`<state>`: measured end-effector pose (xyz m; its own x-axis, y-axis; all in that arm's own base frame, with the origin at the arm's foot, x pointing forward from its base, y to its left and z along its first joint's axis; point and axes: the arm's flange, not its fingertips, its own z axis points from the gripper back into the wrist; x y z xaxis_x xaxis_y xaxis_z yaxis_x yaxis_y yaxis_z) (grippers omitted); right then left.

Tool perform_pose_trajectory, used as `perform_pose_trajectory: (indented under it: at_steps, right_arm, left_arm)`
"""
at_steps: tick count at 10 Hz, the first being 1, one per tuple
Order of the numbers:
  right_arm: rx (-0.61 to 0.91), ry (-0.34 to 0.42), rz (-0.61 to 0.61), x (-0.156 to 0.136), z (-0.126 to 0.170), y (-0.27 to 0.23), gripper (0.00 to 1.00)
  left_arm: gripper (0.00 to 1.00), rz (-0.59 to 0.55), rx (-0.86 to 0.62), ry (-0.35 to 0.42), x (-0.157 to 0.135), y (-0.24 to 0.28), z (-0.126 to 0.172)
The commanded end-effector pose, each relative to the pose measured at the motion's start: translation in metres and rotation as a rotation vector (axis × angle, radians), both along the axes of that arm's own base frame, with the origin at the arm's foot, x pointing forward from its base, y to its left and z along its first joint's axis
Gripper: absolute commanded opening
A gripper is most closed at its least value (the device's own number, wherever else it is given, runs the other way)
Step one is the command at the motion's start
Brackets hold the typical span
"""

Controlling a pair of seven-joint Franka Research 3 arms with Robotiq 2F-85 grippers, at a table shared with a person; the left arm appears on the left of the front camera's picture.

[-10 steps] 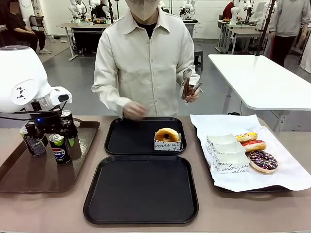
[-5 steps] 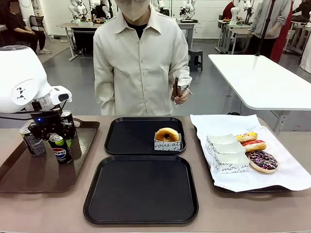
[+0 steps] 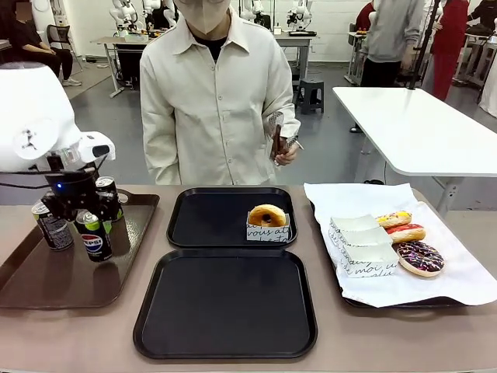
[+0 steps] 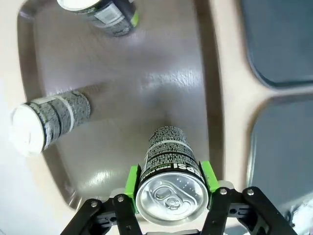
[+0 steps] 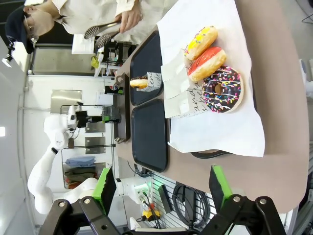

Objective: Set up donuts and drinks on trays.
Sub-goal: Pick up one Pepsi coke and place it on the Flat Tray.

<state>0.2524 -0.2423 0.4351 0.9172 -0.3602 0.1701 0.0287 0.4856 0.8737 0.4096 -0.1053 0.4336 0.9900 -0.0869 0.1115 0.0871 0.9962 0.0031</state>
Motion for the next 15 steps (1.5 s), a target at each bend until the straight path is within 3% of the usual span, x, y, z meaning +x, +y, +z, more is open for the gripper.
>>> perform_pose_trajectory:
  at_steps: [1,3,5,6,10,11,13,15]
  right_arm:
    - [0.020,-0.015,-0.009,0.002,0.002,-0.002,1.00]
    - [0.020,-0.015,-0.009,0.002,0.002,-0.002,1.00]
    - [0.020,-0.015,-0.009,0.002,0.002,-0.002,1.00]
    - [0.020,-0.015,-0.009,0.002,0.002,-0.002,1.00]
    - [0.020,-0.015,-0.009,0.002,0.002,-0.002,1.00]
    - [0.020,-0.015,-0.009,0.002,0.002,-0.002,1.00]
    - [0.020,-0.015,-0.009,0.002,0.002,-0.002,1.00]
    - [0.020,-0.015,-0.009,0.002,0.002,-0.002,1.00]
  left_arm:
    - [0.35,-0.120,-0.001,-0.017,-0.043,-0.002,0.085]
    - [0.35,-0.133,0.027,-0.038,-0.068,0.001,0.120]
    - [0.35,-0.101,0.021,0.000,-0.075,0.005,0.120]
    - [0.35,-0.119,0.030,-0.032,-0.082,-0.004,0.132]
    - [0.35,-0.119,0.030,-0.032,-0.082,-0.004,0.132]
    - [0.59,-0.116,0.032,-0.012,-0.084,-0.002,0.130]
    - [0.59,-0.137,0.037,-0.087,-0.070,-0.045,0.144]
    - [0.59,-0.200,0.020,-0.104,-0.037,-0.091,0.147]
